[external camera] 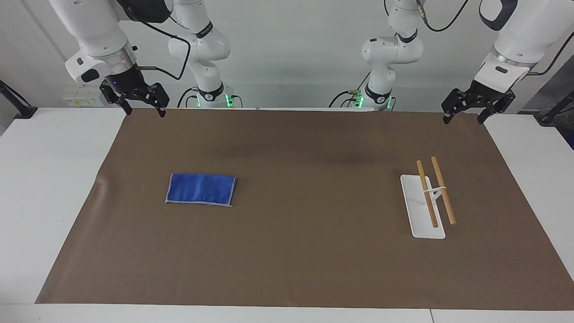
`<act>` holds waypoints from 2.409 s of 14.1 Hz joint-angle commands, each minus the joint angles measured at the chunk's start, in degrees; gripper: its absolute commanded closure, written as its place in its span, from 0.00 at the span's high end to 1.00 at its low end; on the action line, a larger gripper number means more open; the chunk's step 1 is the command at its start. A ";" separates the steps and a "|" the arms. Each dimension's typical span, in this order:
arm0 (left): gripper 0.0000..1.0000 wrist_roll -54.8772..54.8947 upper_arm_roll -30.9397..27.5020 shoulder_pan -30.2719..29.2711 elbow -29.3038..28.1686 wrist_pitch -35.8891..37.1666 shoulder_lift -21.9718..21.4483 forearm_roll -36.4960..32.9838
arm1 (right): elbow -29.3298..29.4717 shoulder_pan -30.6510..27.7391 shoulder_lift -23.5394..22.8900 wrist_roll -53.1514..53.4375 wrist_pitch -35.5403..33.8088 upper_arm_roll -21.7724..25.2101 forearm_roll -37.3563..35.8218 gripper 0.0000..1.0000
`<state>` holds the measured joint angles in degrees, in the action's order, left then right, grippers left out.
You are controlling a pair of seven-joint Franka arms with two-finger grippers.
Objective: Right arm passes towel to left arm to hang
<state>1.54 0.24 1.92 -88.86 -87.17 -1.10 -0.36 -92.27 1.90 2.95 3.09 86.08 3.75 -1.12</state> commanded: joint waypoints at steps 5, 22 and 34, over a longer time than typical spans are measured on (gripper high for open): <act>1.00 0.13 -0.07 -0.34 -1.76 -0.19 -1.71 0.80 | 0.33 -0.23 -0.14 0.78 -0.48 -0.33 0.15 1.00; 1.00 0.13 -0.07 -0.34 -1.76 -0.19 -1.62 0.80 | -8.79 1.00 0.92 -0.72 10.76 -0.77 0.59 1.00; 1.00 0.13 -0.07 -0.34 -1.85 -0.19 -1.62 0.80 | -29.09 5.92 -10.24 -0.02 48.01 -0.77 0.68 1.00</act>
<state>1.54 0.24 1.92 -88.86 -87.17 -1.10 -0.36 -118.19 7.92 -6.85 3.04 129.60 3.04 -0.99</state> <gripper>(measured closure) 0.000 0.000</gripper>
